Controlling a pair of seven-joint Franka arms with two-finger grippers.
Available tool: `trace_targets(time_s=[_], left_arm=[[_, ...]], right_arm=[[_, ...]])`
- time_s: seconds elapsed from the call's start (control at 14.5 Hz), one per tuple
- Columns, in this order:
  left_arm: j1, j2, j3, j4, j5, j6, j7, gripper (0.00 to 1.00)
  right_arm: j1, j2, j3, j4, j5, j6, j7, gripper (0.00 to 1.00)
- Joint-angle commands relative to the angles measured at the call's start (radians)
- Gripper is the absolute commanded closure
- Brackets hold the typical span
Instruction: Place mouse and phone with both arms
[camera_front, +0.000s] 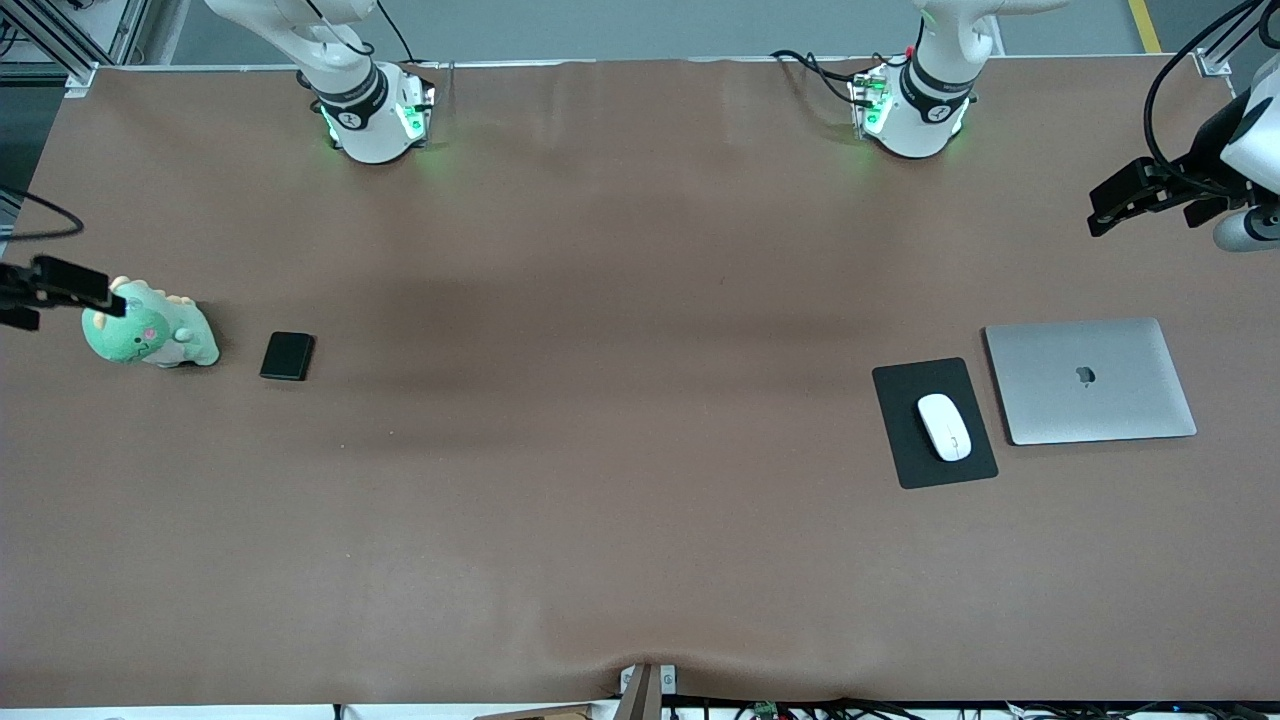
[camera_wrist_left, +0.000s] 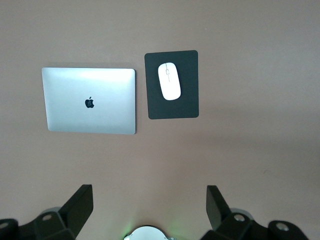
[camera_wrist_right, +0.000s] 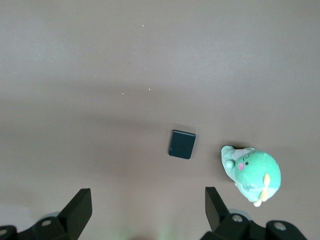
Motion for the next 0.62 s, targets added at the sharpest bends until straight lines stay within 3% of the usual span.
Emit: trace_targets(time_s=[0.0, 0.28, 0.55], left_arm=[[0.000, -0.010, -0.003, 0.007, 0.009, -0.018, -0.001, 0.00], [0.003, -0.010, -0.002, 0.007, 0.009, -0.018, 0.014, 0.00], [0.006, -0.010, 0.001, 0.009, 0.009, -0.018, 0.019, 0.00]], right_arm=[[0.000, -0.130, 0.001, -0.102, -0.007, -0.002, -0.021, 0.00], [0.035, -0.269, 0.004, -0.271, -0.061, 0.047, -0.014, 0.00], [0.029, -0.337, -0.001, -0.361, -0.092, 0.057, -0.008, 0.00]])
